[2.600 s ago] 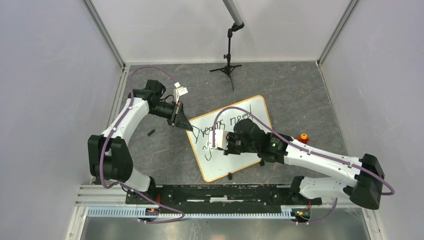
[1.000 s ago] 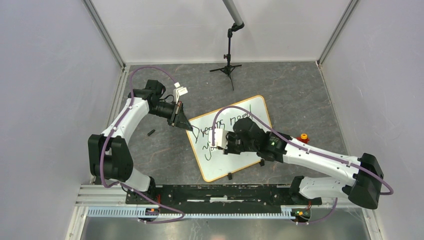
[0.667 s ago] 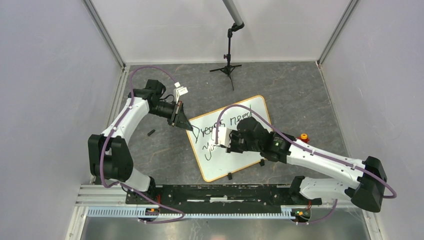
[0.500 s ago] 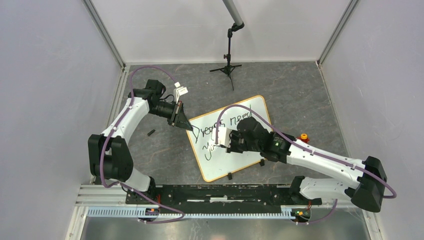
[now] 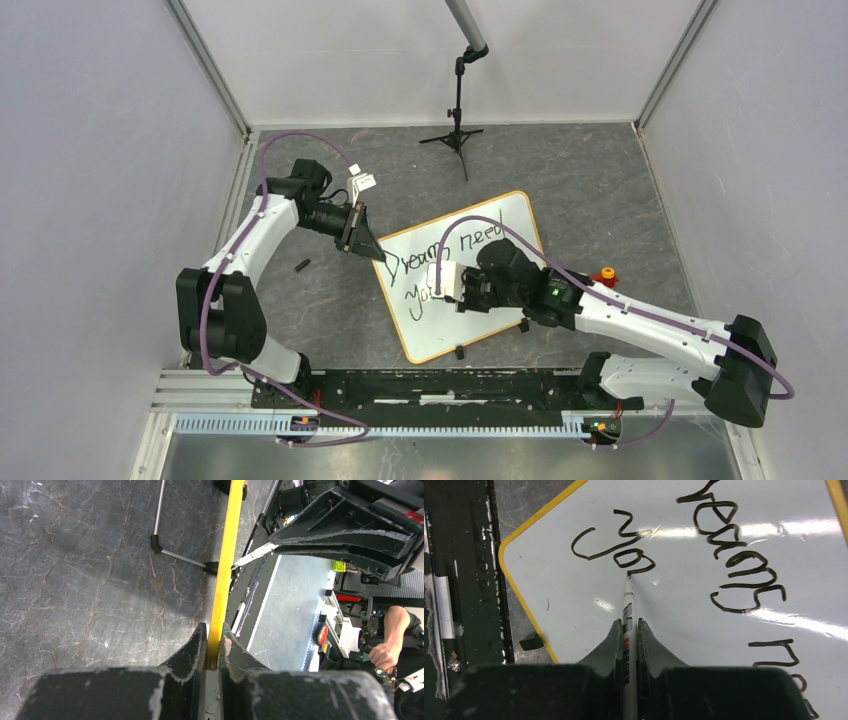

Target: Write a sentence on the whiteboard

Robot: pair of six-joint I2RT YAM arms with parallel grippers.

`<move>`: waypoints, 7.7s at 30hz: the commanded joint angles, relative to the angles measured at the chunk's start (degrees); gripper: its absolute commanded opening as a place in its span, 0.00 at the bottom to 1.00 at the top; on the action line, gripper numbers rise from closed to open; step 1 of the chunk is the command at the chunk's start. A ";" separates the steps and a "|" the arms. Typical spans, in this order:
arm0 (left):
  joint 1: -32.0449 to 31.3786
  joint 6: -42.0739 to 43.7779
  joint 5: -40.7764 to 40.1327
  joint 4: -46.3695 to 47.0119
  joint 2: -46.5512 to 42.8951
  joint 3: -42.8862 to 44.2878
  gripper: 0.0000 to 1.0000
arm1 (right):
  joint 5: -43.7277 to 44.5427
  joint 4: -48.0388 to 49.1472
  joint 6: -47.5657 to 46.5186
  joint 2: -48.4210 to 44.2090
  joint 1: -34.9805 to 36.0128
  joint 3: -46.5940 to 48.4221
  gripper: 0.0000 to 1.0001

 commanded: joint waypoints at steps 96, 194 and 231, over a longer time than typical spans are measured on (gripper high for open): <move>-1.42 0.18 -3.73 1.49 0.99 1.72 0.02 | -1.21 -3.38 -2.26 -2.10 -3.89 2.64 0.00; -1.83 0.77 -5.48 1.50 -0.31 1.52 0.02 | -13.13 -9.98 -4.26 -13.52 -15.41 -2.73 0.00; -2.12 0.61 -6.20 1.46 -0.02 1.19 0.03 | -3.83 -5.85 -1.00 -10.06 -15.39 -2.56 0.00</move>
